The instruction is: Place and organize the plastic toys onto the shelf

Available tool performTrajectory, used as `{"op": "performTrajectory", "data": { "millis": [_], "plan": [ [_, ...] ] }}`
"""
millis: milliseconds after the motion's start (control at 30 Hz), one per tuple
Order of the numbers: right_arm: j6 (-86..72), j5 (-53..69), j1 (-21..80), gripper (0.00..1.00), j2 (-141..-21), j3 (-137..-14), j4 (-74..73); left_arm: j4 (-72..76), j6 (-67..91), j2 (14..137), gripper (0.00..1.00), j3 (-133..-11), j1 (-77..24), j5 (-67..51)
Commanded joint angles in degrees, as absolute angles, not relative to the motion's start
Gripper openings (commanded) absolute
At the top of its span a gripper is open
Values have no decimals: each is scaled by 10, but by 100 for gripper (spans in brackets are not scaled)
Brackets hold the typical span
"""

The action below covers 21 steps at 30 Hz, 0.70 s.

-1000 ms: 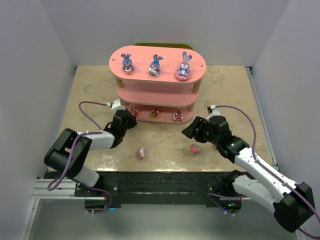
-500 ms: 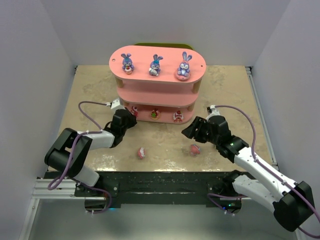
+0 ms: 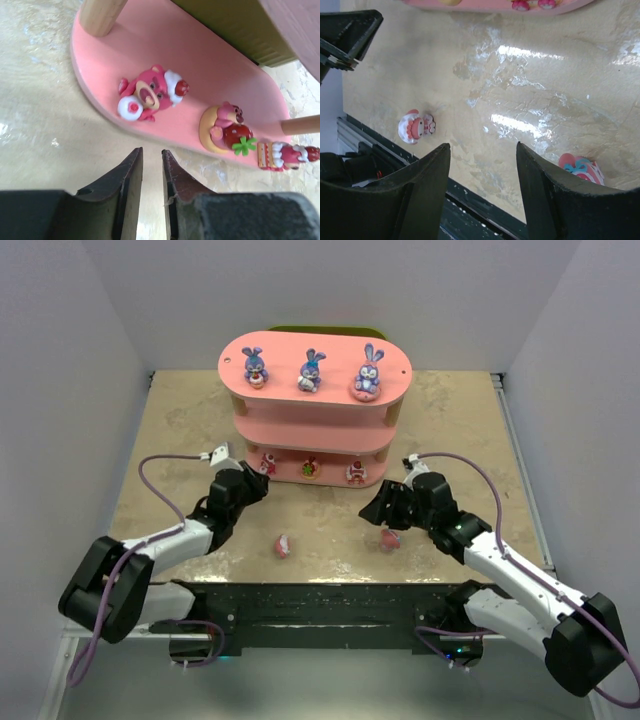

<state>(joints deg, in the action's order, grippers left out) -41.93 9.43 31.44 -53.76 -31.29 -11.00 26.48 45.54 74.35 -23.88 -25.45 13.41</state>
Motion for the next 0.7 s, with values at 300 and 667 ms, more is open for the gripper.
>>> {"op": "performTrajectory", "data": {
  "millis": [300,667],
  "plan": [
    [-330,40,489,62,-633,-350,-51,44,418,520,52,-251,-254,78],
    [-343,-52,533,60,-681,-378,-63,-110,359,489,78,-277,-279,-77]
  ]
}}
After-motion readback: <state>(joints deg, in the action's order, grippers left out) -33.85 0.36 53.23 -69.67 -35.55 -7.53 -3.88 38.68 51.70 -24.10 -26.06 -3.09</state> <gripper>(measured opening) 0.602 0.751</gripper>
